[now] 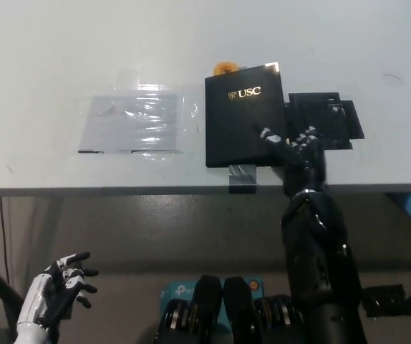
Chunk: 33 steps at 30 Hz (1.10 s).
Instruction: The robot uses its right hand to push the cover of the diary kept in the middle of the desk towards the left to open it
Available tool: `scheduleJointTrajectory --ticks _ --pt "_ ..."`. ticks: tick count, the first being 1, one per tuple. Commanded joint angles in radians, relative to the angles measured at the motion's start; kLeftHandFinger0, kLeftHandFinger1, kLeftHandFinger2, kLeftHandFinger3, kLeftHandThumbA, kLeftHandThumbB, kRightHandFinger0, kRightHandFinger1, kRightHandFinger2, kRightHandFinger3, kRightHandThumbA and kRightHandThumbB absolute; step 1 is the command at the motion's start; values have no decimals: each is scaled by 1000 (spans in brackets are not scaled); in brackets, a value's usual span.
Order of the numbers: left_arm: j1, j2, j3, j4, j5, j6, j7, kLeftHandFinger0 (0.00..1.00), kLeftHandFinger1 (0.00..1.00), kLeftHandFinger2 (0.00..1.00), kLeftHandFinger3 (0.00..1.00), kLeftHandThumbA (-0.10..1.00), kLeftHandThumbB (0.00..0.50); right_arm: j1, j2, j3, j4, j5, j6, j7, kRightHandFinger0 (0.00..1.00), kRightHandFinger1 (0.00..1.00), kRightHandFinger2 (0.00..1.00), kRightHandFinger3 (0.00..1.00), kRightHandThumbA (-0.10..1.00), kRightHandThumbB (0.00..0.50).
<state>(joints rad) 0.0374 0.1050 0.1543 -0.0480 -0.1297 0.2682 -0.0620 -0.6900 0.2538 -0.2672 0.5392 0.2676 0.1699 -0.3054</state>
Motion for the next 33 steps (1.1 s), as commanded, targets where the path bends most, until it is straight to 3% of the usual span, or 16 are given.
scheduleJointTrajectory --ticks 1,6,9,11,12,16,24,29,30,33 --pt "-9 6 -3 -1 -9 -19 -7 315 398 491 642 416 260 -49 41 37 8 -9 19 0 811 875 934 1000 1000 168" --pt "-12 8 -8 3 -4 -22 -8 302 384 482 640 413 243 -40 47 48 8 -11 20 -3 842 895 943 1000 1000 188" --pt "-10 5 -10 -11 0 -15 -2 297 377 474 626 408 259 -41 63 39 13 -3 20 -26 793 842 896 977 1000 200" --pt "-12 6 -11 -10 -1 -13 -3 305 386 476 626 406 258 -39 69 34 13 5 20 -29 795 842 893 975 1000 197" --pt "-13 9 -15 -6 5 -21 -4 305 389 477 624 413 277 -14 93 26 3 20 24 -34 808 860 911 1000 1000 154" --pt "-15 7 -20 -2 4 -20 -6 319 401 488 630 420 269 1 126 3 6 53 36 -85 686 787 846 956 1000 146" --pt "-2 7 -30 -16 7 -3 -1 337 408 503 660 393 237 -18 126 110 31 96 -1 -90 785 856 902 984 1000 223" --pt "-13 14 -41 -13 11 0 -4 328 411 509 657 378 213 -81 126 131 24 81 -12 -97 763 833 869 942 1000 219" --pt "-14 12 -43 -15 12 7 -3 330 414 515 662 376 202 -99 126 132 10 72 -13 -80 791 857 900 957 1000 217" --pt "-14 12 -46 -15 11 8 -3 327 410 528 686 385 222 -116 126 129 -2 60 -7 -74 793 852 900 964 1000 216"
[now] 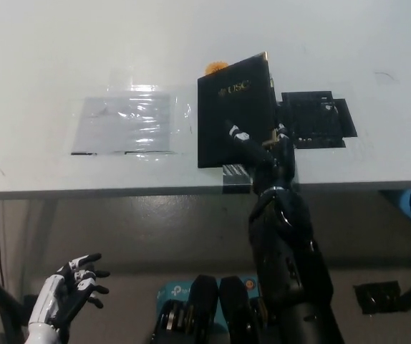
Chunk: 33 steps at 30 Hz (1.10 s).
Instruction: The robot uses its right hand to push the cover of the diary kept in the middle of the desk towards the left to open it
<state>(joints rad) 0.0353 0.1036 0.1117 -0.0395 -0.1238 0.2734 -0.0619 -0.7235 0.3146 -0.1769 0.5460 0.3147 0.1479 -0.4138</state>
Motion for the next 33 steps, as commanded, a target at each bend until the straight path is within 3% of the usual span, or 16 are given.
scheduleJointTrajectory --ticks 1,2,9,10,13,16,20,29,32,33 --pt "-12 15 -2 -21 -6 0 -12 330 412 525 681 372 215 -92 65 36 -21 3 19 35 794 853 903 966 1000 216" --pt "-17 13 0 -14 -5 -2 -8 301 385 493 632 354 221 -110 58 46 -31 -22 23 32 788 857 918 962 1000 228" --pt "-23 20 -12 -9 9 9 -8 309 386 477 609 345 200 -143 35 52 -59 -28 36 44 836 912 961 1000 1000 218" --pt "-22 16 -12 -14 10 16 -4 318 392 473 601 338 187 -155 24 63 -54 -43 35 47 822 889 935 964 1000 257" --pt "-24 15 -16 -7 12 6 -4 303 381 464 588 325 184 -155 19 70 -52 -43 26 60 865 907 943 962 1000 285" --pt "-25 22 -28 -10 29 4 -3 307 387 466 588 372 208 -138 13 88 -53 -62 48 64 867 928 964 991 1000 235" --pt "-38 37 -42 -10 31 12 -16 295 374 464 585 406 292 -103 -11 138 -12 -121 33 76 863 921 963 998 1000 169" --pt "-69 38 -62 -7 36 18 -15 264 346 442 562 375 304 -23 -66 280 91 -231 -33 119 855 880 892 962 1000 245" --pt "-82 36 -76 -1 45 12 -16 222 313 423 546 395 376 -16 -67 304 127 -256 -46 112 861 862 869 944 1000 272" --pt "-87 35 -80 1 46 12 -18 217 313 419 556 388 386 -31 -70 344 167 -300 -68 115 779 828 843 919 1000 237"
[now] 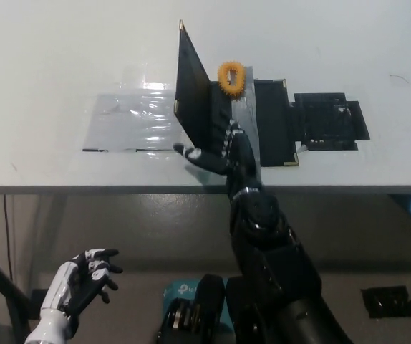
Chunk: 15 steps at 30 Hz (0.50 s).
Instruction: The robot uses its right hand to push the cover of the diary kept in the middle of the desk towards the left to open it
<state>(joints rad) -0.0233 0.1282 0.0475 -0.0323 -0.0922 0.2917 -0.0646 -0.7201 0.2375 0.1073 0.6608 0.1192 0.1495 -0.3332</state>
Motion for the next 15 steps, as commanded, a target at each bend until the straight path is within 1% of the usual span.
scheduleJointTrajectory --ticks 1,4,5,6,7,8,9,10,11,12,13,14,15 --pt "-30 11 -19 -5 15 -3 -17 218 315 420 561 389 392 -41 0 86 68 -129 -78 42 789 842 850 930 1000 244" --pt "-31 8 -26 -11 16 11 -15 231 332 431 570 375 389 -49 -17 146 83 -178 -98 61 809 856 858 940 1000 232" --pt "-28 8 -28 -23 18 26 -11 244 344 443 584 360 383 -72 -33 203 109 -230 -118 75 796 839 841 926 1000 237" --pt "-26 10 -30 -25 17 26 -14 250 344 447 591 355 372 -89 -45 237 131 -261 -139 79 790 831 826 896 1000 250" --pt "-24 13 -31 -32 18 34 -15 246 336 440 597 346 364 -101 -56 270 143 -298 -159 64 760 801 795 837 1000 236" --pt "-23 15 -33 -35 18 39 -15 245 331 440 604 344 355 -107 -60 282 148 -304 -164 63 759 799 793 824 1000 251" --pt "-22 17 -34 -40 17 46 -17 249 332 448 607 340 344 -124 -66 295 146 -311 -147 75 760 800 794 826 1000 276" --pt "-22 17 -34 -41 15 48 -17 251 333 453 608 337 342 -130 -68 299 146 -311 -142 77 757 801 794 838 1000 280" --pt "-23 20 -35 -38 15 46 -19 257 346 471 613 333 333 -146 -77 312 139 -317 -127 96 750 795 787 858 1000 254" --pt "-23 23 -36 -34 13 43 -22 254 343 466 607 331 334 -158 -79 320 138 -327 -112 96 806 848 840 909 1000 255" --pt "-25 25 -38 -22 16 26 -23 244 336 460 586 342 335 -192 -85 345 155 -359 -128 96 810 835 819 885 1000 245" --pt "-28 24 -41 -19 18 25 -23 240 332 454 577 343 332 -201 -87 350 154 -366 -122 98 735 765 755 879 1000 261" --pt "-33 23 -45 -17 21 26 -22 238 330 452 573 344 333 -209 -91 354 151 -370 -109 102 702 737 729 876 1000 268"
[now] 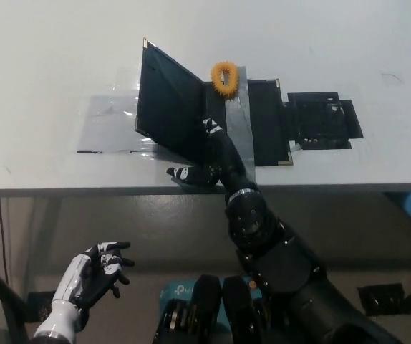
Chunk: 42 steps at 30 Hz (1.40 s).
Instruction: The robot uses its right hand to push the cover of the diary kept in the middle of the desk towards the left to open it
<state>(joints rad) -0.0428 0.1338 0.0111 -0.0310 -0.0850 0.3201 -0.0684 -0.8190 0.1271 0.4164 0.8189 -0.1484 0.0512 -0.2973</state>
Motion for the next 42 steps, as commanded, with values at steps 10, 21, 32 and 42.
scheduleJointTrajectory --ticks 10,21,32,42 --pt "-25 17 -32 -44 19 27 -30 252 351 468 609 312 298 -248 -17 303 18 -350 61 157 0 25 141 848 1000 414" --pt "-17 13 -23 -36 4 11 -32 217 329 430 566 336 393 -218 -34 378 -43 -443 132 240 0 63 284 37 1000 438" --pt "31 6 -7 -38 12 -9 -16 230 323 458 582 303 321 -159 -94 265 -103 -425 137 278 0 35 352 450 1000 407" --pt "87 -20 16 -24 -8 -48 -10 228 315 427 587 307 379 -177 -103 92 -325 -310 280 440 0 38 244 312 1000 327"
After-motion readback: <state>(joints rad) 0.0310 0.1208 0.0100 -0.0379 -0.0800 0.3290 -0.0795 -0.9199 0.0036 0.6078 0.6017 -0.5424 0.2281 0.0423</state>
